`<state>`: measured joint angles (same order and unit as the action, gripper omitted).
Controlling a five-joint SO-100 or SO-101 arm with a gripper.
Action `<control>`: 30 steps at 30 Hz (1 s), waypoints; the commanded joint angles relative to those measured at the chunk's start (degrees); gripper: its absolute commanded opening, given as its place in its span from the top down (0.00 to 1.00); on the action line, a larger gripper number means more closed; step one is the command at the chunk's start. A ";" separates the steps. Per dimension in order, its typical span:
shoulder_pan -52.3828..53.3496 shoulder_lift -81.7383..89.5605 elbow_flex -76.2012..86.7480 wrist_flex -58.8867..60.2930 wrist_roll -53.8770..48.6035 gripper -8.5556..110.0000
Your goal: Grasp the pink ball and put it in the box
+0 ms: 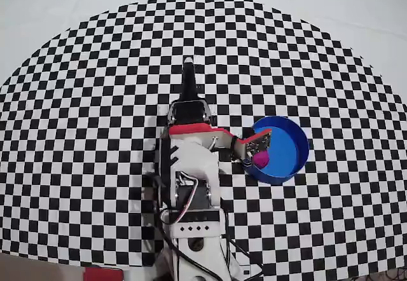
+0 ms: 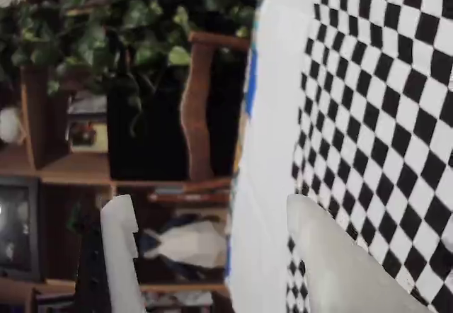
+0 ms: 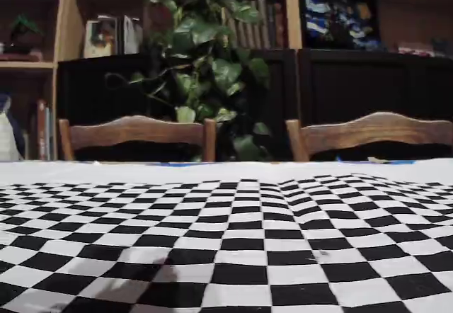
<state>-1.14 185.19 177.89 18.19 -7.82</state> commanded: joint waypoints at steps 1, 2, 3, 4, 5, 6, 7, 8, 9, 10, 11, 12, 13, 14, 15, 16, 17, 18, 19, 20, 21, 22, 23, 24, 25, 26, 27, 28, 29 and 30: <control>-1.23 1.14 0.18 1.93 1.67 0.83; -1.58 1.14 0.18 2.46 1.67 0.87; -1.93 1.14 0.18 3.16 1.67 0.90; -2.20 1.14 0.18 3.87 1.67 0.92; -2.20 1.14 0.26 4.48 1.76 0.93; -2.20 1.14 0.26 5.45 2.11 0.93; -2.02 1.14 0.26 6.59 2.37 0.93; -1.76 1.14 0.26 7.73 2.64 0.93; -1.67 1.14 0.35 9.14 2.81 0.93; -1.41 1.14 0.35 10.37 2.99 0.93; -1.23 1.14 0.35 11.43 3.08 0.93; -1.14 1.14 0.35 12.39 3.16 0.93; -1.05 1.14 0.35 13.45 3.25 0.93; -0.88 1.14 0.26 14.50 3.34 0.93; -0.70 1.14 0.26 15.38 3.34 0.93; -0.53 1.14 0.26 16.44 3.34 0.93; -0.26 1.14 0.18 17.40 3.34 0.93; 0.00 1.14 0.18 18.19 3.43 0.93; 0.26 1.14 0.18 18.90 3.43 0.93; 0.26 1.14 0.18 19.95 3.60 0.93; 0.26 1.14 0.18 20.92 3.69 0.93; 0.26 1.14 0.26 21.71 3.78 0.93; 0.26 1.14 0.26 22.59 3.78 0.93; 0.26 1.14 0.35 23.64 3.78 0.93; 0.26 1.14 0.35 25.14 3.78 0.93; 0.26 1.14 0.44 26.72 3.78 0.93; 0.26 1.14 0.44 27.77 3.78 0.93; 0.26 1.14 0.44 27.95 3.78 0.93; 0.26 1.14 0.44 27.95 3.78 0.93; 0.26 1.14 0.44 27.95 3.78 0.93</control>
